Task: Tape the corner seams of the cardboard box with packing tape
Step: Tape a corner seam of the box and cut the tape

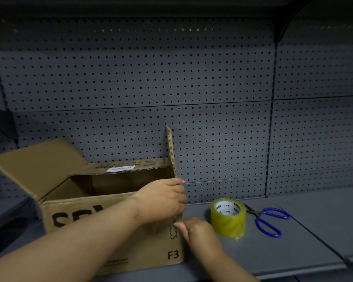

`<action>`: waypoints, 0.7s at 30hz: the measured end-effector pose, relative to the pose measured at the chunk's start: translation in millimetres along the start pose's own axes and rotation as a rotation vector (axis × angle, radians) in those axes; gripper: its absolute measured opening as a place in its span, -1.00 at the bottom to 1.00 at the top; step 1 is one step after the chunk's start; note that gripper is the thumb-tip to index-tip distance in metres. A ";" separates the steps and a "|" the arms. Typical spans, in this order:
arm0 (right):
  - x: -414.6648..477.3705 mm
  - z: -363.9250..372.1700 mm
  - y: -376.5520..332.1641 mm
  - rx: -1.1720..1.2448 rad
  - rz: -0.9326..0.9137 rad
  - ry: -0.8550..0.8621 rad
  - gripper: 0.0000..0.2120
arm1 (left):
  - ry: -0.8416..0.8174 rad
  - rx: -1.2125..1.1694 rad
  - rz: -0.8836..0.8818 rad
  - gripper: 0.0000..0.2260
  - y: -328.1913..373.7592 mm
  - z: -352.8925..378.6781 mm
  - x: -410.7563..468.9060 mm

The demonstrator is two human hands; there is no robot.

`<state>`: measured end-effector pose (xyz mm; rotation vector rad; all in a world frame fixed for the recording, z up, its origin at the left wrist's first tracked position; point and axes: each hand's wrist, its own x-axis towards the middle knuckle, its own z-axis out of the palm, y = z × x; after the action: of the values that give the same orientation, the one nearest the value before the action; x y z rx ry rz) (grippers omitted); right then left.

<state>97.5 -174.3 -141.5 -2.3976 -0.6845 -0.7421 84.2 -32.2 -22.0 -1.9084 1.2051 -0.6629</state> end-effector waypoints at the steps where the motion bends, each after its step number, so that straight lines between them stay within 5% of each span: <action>1: -1.9 -3.0 -1.9 0.034 0.005 -0.021 -0.09 | -0.011 -0.013 -0.003 -0.85 -0.7 -0.1 0.3; 6: -8.7 -15.0 -5.3 0.077 0.018 -0.233 -0.11 | -0.026 -0.093 -0.030 -0.80 -3.3 -1.3 1.1; 10: -7.5 -17.3 -8.0 0.079 0.075 -0.286 -0.58 | -0.053 -0.110 -0.047 -0.87 0.0 -2.1 4.3; 15: -12.5 -34.3 5.4 0.107 0.120 -0.250 -0.55 | 0.044 -0.190 -0.178 -0.79 1.9 -6.4 5.5; 18: -10.8 -46.0 20.2 0.172 0.193 -0.174 -0.59 | 0.288 -0.310 -0.436 -0.61 11.1 -17.9 2.5; 21: -7.6 -63.7 35.4 0.223 0.225 -0.135 -0.62 | 0.521 -0.503 -0.993 -0.57 23.8 -37.7 0.6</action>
<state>90.7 -241.5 -113.1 -2.2843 -0.5083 -0.3923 44.0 -51.3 -20.0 -2.8857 0.6474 -1.5543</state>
